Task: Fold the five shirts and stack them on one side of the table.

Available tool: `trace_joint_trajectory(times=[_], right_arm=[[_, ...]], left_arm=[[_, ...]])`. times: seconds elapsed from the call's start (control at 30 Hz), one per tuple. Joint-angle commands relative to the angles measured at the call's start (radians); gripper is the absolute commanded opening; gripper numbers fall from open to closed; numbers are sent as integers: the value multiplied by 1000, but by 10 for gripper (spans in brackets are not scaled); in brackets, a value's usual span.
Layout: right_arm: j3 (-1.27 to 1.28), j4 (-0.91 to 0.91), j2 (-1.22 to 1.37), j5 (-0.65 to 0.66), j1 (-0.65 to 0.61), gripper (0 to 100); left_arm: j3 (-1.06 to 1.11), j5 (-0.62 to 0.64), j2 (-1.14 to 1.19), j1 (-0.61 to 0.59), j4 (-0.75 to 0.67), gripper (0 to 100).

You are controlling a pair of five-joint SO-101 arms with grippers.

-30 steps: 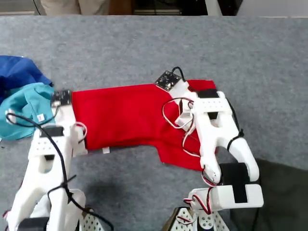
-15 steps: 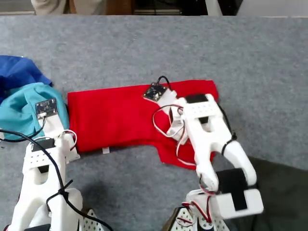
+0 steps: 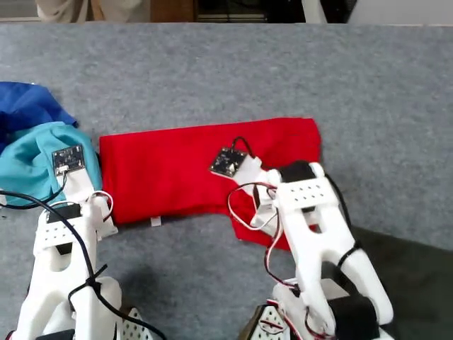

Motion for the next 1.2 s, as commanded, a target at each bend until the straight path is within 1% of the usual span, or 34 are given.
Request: trace_joint_trajectory(times=[0.0, 0.1, 0.2, 0.3, 0.43, 0.53, 0.67, 1.07, 1.17], right_arm=[[-85, 11, -51, 12, 7, 5], [-205, -2, -30, 6, 16, 5], [-286, -58, 53, 11, 28, 5], [-335, -138, 189, 5, 70, 5], [-380, -140, 366, 3, 122, 5], [-363, -138, 418, 2, 133, 5], [-292, -141, 377, -9, 134, 5], [25, -138, 102, -2, 134, 5], [91, -100, 10, 25, 134, 5]], left_arm=[[0, -5, -21, -8, -15, 19], [0, -5, -21, -8, -15, 19], [0, -5, -21, -8, -15, 19], [0, -5, -21, -8, -15, 19], [0, -5, -21, -8, -15, 19], [0, -5, -21, -8, -15, 19], [0, -5, -21, -8, -15, 19], [0, -5, -21, -8, -15, 19], [0, -5, -21, -8, -15, 19]])
